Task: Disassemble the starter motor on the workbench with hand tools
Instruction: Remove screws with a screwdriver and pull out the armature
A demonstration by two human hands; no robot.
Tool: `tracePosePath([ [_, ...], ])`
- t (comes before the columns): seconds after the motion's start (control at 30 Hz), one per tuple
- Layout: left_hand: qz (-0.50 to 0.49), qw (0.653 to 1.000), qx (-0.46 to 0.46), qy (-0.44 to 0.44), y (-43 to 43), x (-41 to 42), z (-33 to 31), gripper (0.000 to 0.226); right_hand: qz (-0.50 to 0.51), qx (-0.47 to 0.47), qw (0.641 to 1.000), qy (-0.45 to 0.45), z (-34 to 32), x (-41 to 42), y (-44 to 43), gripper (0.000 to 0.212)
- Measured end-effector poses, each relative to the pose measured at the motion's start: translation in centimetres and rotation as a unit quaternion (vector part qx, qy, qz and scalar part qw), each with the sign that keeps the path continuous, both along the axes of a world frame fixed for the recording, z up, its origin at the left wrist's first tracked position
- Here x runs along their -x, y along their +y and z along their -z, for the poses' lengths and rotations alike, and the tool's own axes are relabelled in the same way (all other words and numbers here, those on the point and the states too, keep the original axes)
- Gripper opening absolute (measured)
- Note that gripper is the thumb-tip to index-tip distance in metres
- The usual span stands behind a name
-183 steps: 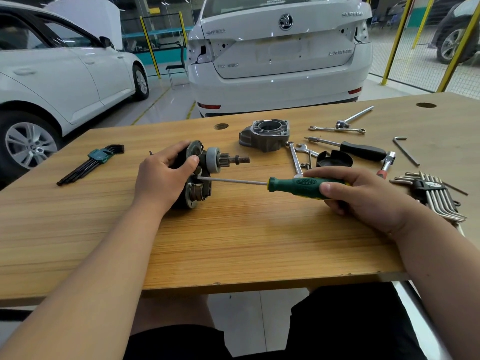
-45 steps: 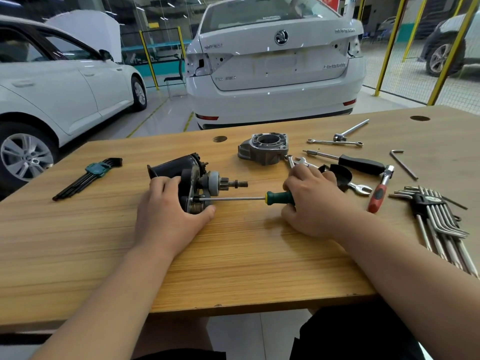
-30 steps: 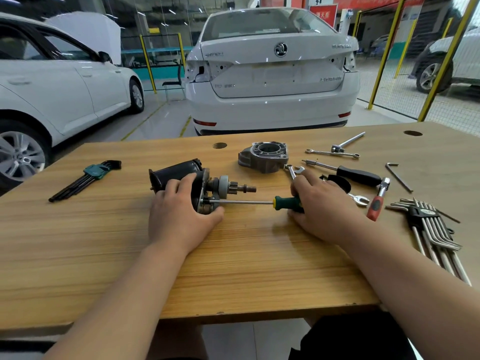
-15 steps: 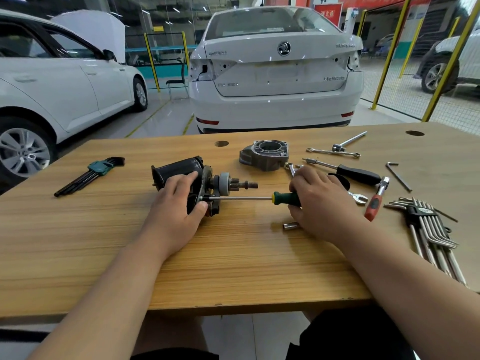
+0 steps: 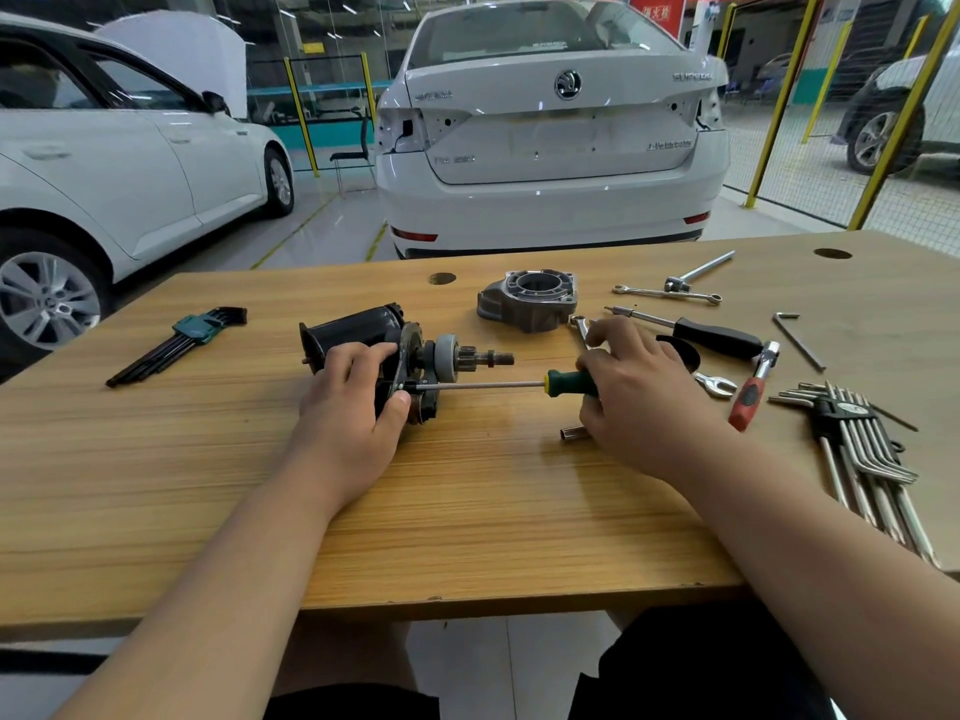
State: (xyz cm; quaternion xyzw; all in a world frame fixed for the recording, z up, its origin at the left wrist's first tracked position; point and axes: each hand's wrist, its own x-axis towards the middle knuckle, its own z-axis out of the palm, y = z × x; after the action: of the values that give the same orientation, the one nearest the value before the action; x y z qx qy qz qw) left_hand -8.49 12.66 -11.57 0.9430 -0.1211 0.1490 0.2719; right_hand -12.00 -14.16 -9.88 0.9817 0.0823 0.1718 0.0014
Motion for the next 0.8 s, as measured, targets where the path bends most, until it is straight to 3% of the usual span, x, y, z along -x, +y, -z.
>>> tracePosePath([
  [0.23,0.001,1.0,0.019,0.003,-0.25,0.46,-0.08,0.049,0.027,-0.003,0.999,-0.023,-0.34,0.32,0.57,0.037],
  [0.43,-0.006,1.0,-0.015,0.001,-0.22,0.33,0.1,0.035,0.028,-0.034,0.999,0.0,-0.05,0.1,0.59,0.058],
  [0.67,-0.008,1.0,-0.02,-0.009,-0.1,0.12,0.39,0.027,0.005,0.011,1.0,-0.017,-0.04,0.21,0.46,0.039],
  [0.8,-0.015,1.0,-0.024,-0.012,-0.23,0.04,0.5,0.026,0.027,-0.009,0.999,-0.039,-0.24,0.24,0.53,0.042],
])
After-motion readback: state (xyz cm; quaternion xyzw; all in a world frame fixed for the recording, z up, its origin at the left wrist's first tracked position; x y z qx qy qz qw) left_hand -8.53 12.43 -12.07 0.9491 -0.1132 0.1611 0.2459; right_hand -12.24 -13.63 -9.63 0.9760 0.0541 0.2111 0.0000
